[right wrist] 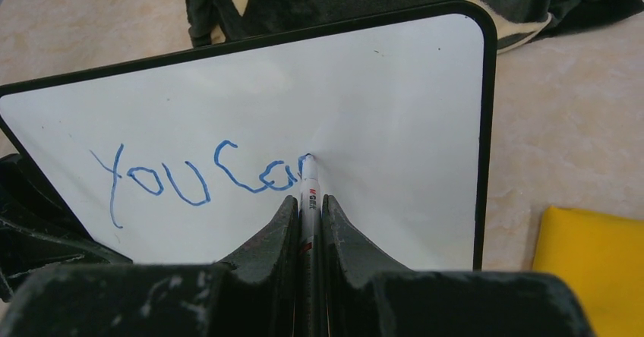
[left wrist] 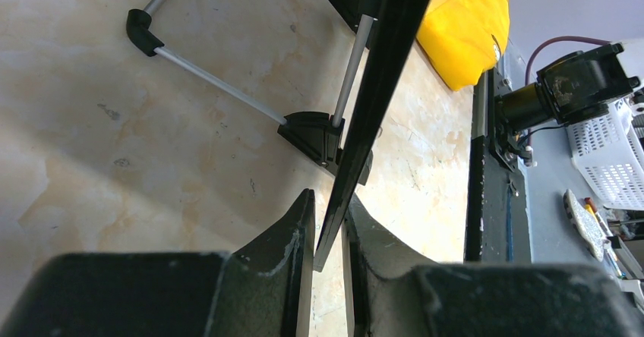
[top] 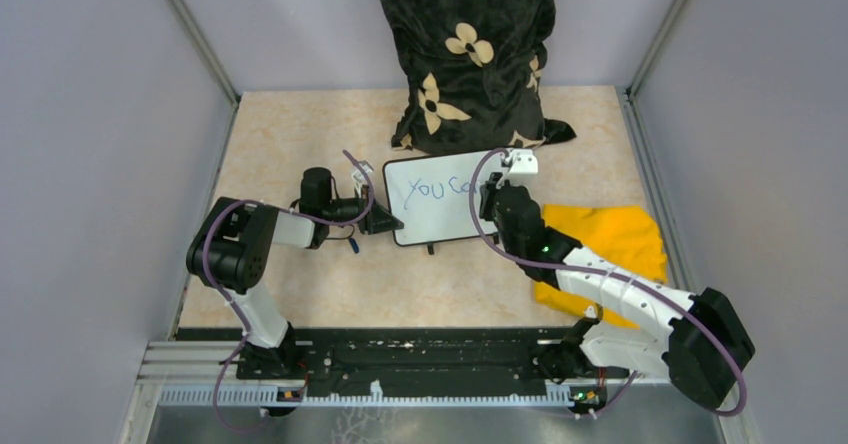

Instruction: Write a sentence on the whiteboard

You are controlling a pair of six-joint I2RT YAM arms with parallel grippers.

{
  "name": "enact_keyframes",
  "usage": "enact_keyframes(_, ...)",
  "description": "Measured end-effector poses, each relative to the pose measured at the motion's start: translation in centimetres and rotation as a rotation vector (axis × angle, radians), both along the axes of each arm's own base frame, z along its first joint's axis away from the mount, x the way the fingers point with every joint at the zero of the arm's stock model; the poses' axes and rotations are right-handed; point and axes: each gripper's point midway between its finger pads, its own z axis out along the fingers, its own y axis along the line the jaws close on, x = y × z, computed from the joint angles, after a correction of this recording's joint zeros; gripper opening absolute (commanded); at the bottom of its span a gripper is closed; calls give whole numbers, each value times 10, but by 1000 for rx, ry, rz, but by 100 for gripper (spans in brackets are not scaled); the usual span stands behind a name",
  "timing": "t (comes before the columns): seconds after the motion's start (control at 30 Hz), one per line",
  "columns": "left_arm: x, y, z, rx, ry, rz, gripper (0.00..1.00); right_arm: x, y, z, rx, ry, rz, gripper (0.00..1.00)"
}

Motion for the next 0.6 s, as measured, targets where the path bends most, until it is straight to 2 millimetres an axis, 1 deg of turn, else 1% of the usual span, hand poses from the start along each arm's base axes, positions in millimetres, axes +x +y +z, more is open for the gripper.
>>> enact_keyframes(0.3, -1, 0, -1, 2, 6, 0, 24, 1, -4, 4, 8, -9, -12, 0)
enact_keyframes(0.6, -1, 0, -1, 2, 4, -1, 24, -1, -7, 1, 5, -2, -14, 0)
